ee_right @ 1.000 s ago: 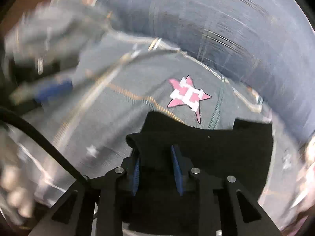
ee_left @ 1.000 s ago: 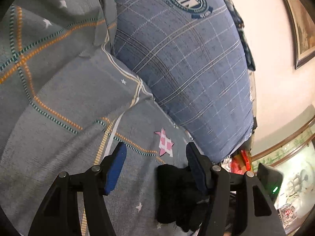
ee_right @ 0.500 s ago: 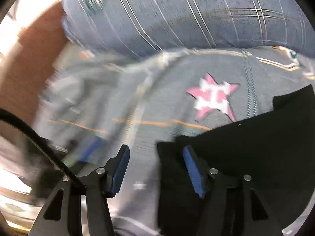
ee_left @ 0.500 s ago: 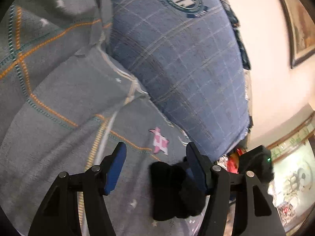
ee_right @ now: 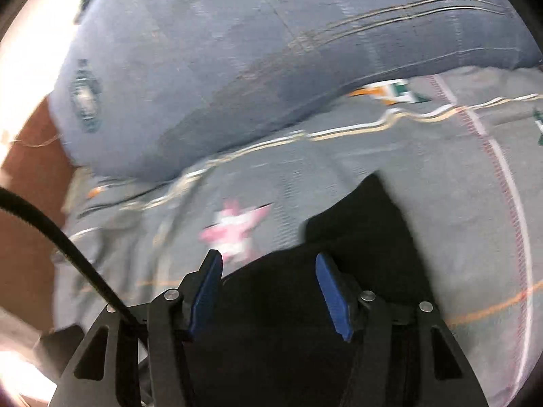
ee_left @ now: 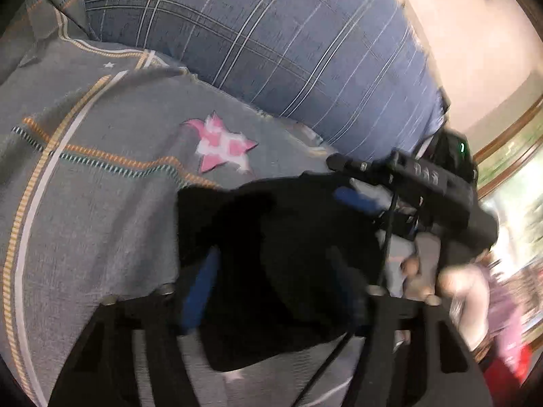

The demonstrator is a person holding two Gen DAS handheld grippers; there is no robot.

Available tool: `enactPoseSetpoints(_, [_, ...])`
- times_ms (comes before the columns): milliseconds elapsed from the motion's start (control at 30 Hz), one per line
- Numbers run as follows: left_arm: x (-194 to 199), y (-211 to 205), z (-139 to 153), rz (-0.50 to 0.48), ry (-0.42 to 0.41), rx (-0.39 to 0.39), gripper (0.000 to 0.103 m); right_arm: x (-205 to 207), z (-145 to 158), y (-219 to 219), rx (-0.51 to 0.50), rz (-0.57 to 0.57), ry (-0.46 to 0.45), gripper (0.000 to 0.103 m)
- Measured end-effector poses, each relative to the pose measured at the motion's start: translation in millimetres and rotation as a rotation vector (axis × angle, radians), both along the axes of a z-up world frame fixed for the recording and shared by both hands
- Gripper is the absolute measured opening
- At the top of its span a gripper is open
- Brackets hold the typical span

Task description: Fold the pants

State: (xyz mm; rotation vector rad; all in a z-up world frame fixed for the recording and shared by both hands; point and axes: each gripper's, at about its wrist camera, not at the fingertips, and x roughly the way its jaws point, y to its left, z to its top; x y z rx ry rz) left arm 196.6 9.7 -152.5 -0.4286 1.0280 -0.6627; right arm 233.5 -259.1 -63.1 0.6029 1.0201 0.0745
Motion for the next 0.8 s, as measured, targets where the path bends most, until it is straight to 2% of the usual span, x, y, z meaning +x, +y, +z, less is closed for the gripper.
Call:
enactPoseSetpoints(100, [-4,5,10,-0.034,-0.003,0.064,0.054,3,-6,-12,-0.023,-0.044,0.006,0.057])
enactPoseSetpoints(167, [-5,12,15,-0.057,-0.011,0.13,0.054,-2,4,-14,-0.021,-0.048,-0.016,0.058])
enactPoseSetpoints(233, [-5,25,23,-0.04,-0.057,0.175,0.054,-16,21,-20,-0.046,-0.054,-0.069,0.062])
enactPoseSetpoints(300, [-2,43,32,-0.018,-0.089,0.112,0.054,-34,37,-29,-0.061,-0.058,-0.11,0.065])
enactPoseSetpoints(367, [-2,57,42,0.011,-0.097,-0.046,0.057,-53,46,-34,-0.06,-0.047,-0.126,0.065])
enactPoseSetpoints(467, [-2,49,43,0.026,-0.093,-0.245,0.07,-75,46,-36,-0.023,-0.013,-0.14,0.065])
enactPoseSetpoints(500, [0,42,41,0.022,-0.083,-0.277,0.074,-80,42,-36,-0.002,-0.004,-0.141,0.065])
enactPoseSetpoints(533, [5,31,36,0.013,-0.064,-0.276,0.074,-84,35,-35,0.028,0.005,-0.136,0.065])
enactPoseSetpoints(567, [8,21,31,0.014,-0.046,-0.231,0.074,-86,25,-34,0.052,0.011,-0.122,0.065])
enactPoseSetpoints(633, [11,4,16,0.037,-0.011,-0.061,0.073,-89,7,-33,0.06,0.007,-0.09,0.065])
enactPoseSetpoints(667, [10,0,10,0.035,-0.015,-0.008,0.069,-92,-2,-32,0.058,0.002,-0.081,0.065])
enactPoseSetpoints(700, [6,-4,10,0.029,-0.056,0.053,0.063,-95,-8,-31,0.05,0.007,-0.081,0.065])
enactPoseSetpoints(800, [-6,-11,18,0.003,-0.129,0.122,0.063,-97,-10,-16,-0.07,0.072,-0.108,0.065])
